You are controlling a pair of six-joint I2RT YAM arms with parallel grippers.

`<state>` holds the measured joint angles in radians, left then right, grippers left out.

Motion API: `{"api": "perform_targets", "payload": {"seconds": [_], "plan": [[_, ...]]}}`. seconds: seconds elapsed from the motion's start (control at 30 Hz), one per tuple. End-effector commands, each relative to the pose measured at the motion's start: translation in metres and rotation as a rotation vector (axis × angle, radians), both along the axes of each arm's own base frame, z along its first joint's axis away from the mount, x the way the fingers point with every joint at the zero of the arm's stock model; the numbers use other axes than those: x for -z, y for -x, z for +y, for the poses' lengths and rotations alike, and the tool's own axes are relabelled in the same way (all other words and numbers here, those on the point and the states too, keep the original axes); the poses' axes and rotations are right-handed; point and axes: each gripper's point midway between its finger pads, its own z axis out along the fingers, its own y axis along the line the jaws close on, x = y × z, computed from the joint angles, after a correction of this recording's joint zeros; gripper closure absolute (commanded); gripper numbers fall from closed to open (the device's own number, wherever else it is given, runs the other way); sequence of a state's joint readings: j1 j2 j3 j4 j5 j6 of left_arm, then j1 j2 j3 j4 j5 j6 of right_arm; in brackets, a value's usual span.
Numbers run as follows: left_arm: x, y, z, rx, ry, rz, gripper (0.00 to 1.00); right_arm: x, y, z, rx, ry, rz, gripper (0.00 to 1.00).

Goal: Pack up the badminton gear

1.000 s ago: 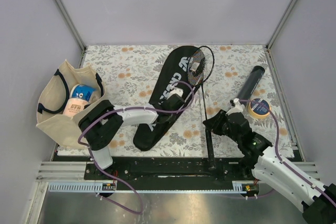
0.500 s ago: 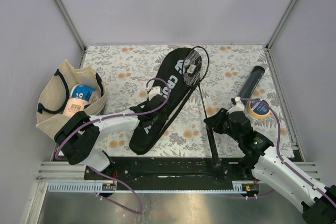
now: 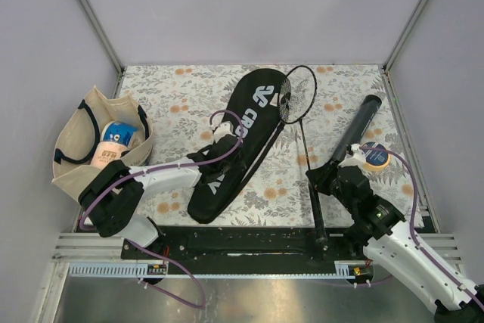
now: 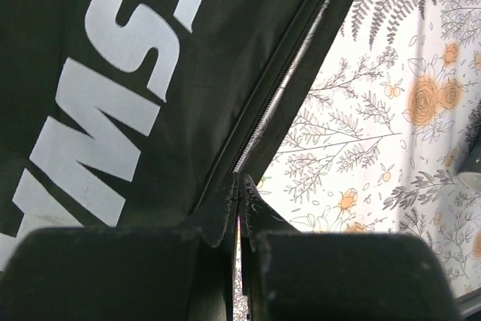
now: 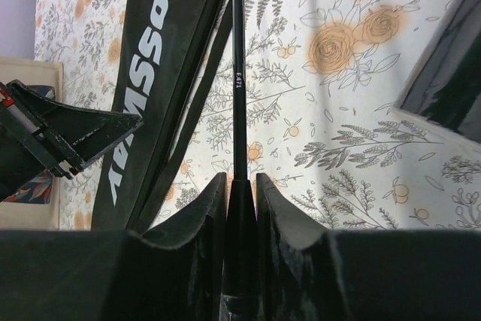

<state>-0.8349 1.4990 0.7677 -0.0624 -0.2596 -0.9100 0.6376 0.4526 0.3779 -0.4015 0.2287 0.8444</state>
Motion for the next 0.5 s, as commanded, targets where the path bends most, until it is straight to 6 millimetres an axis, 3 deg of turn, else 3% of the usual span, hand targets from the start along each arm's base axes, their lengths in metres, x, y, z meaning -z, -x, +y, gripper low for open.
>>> {"api": "perform_targets", "payload": {"seconds": [0.0, 0.3, 0.47], "plan": [[-0.031, -0.022, -0.014, 0.029, -0.001, -0.103, 1.00, -0.035, -0.012, -0.020, 0.096, 0.034, -0.094, 1.00], [-0.025, -0.033, 0.012, 0.028, -0.229, -0.111, 1.00, -0.029, -0.012, -0.028, 0.120, 0.083, -0.086, 1.00], [-0.026, -0.038, 0.030, 0.012, -0.300, -0.111, 0.93, -0.038, -0.013, -0.036, 0.139, 0.105, -0.116, 1.00]]}}
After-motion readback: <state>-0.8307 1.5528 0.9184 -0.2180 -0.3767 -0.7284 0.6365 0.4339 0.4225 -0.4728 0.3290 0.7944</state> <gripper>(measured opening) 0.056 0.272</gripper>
